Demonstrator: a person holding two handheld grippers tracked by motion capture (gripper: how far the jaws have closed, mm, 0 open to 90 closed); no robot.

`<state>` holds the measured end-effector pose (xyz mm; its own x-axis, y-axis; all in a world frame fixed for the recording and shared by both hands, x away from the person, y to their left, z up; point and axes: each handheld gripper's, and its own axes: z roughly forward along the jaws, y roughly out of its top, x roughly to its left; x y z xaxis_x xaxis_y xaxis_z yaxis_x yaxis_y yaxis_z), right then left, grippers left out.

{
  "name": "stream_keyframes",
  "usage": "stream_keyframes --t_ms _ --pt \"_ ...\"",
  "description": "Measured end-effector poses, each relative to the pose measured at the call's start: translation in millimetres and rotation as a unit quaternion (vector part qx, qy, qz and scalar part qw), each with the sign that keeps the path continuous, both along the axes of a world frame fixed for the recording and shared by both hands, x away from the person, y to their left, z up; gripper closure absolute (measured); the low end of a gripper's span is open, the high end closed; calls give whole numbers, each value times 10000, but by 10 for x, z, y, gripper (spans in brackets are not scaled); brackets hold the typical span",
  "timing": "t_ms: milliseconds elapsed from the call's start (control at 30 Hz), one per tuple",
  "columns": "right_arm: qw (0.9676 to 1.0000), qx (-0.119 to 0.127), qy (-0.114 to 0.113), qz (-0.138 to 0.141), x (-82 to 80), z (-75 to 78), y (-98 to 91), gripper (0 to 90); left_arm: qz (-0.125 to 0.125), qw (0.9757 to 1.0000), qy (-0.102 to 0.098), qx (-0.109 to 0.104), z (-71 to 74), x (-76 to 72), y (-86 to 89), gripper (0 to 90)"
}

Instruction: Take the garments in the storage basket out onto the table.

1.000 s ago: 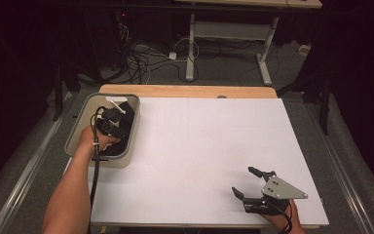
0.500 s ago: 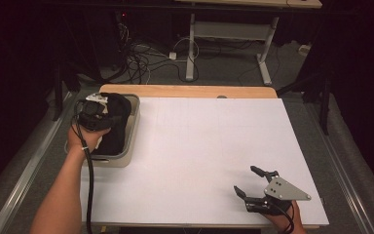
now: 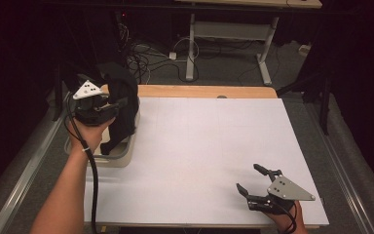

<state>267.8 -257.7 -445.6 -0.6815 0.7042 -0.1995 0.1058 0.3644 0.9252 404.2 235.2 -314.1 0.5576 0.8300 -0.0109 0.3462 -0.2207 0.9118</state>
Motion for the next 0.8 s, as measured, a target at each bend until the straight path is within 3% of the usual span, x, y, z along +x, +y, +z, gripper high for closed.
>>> stream_keyframes --t_ms 100,200,233,267,300,400,467,500,567,600,667,733,767,800 --pt "10000 41 6 -18 -2 5 -30 192 -287 9993 -224 -9 138 -76 -208 655" --pt "10000 28 -7 -40 -3 6 -37 193 -394 9987 -305 -49 189 -117 -319 655" --pt "10000 51 -9 -23 -2 9 -41 193 -592 9976 -363 -63 231 -142 -440 655" --pt "10000 51 -9 -23 -2 9 -41 193 -592 9976 -363 -63 231 -142 -440 655" --pt "10000 40 -34 -44 -7 16 -44 193 -741 9963 -424 -61 271 -173 -559 655" --pt "10000 67 -38 -44 -13 23 -52 194 -881 9946 -543 -41 315 -207 -673 655" --pt "9999 67 -71 -60 -13 32 -66 194 -1130 9916 -624 -12 367 -277 -849 655" --pt "9999 70 -71 -74 -11 35 -70 194 -1130 9916 -624 -12 367 -277 -849 655" --pt "9999 71 -75 -92 -8 38 -77 194 -1362 9888 -608 -4 382 -338 -1023 655" --pt "9999 71 -75 -92 -8 38 -77 194 -1362 9888 -608 -4 382 -338 -1023 655" --pt "9999 83 -73 -100 -14 43 -82 193 -1560 9861 -563 -47 355 -365 -1175 655" --pt "9999 82 -80 -95 -17 46 -83 194 -1631 9851 -537 -47 340 -372 -1226 654" --pt "9999 82 -89 -97 -20 51 -87 194 -1757 9831 -514 -32 302 -387 -1325 654" --pt "9999 77 -104 -95 -20 53 -89 194 -1757 9831 -514 -32 302 -387 -1325 654"
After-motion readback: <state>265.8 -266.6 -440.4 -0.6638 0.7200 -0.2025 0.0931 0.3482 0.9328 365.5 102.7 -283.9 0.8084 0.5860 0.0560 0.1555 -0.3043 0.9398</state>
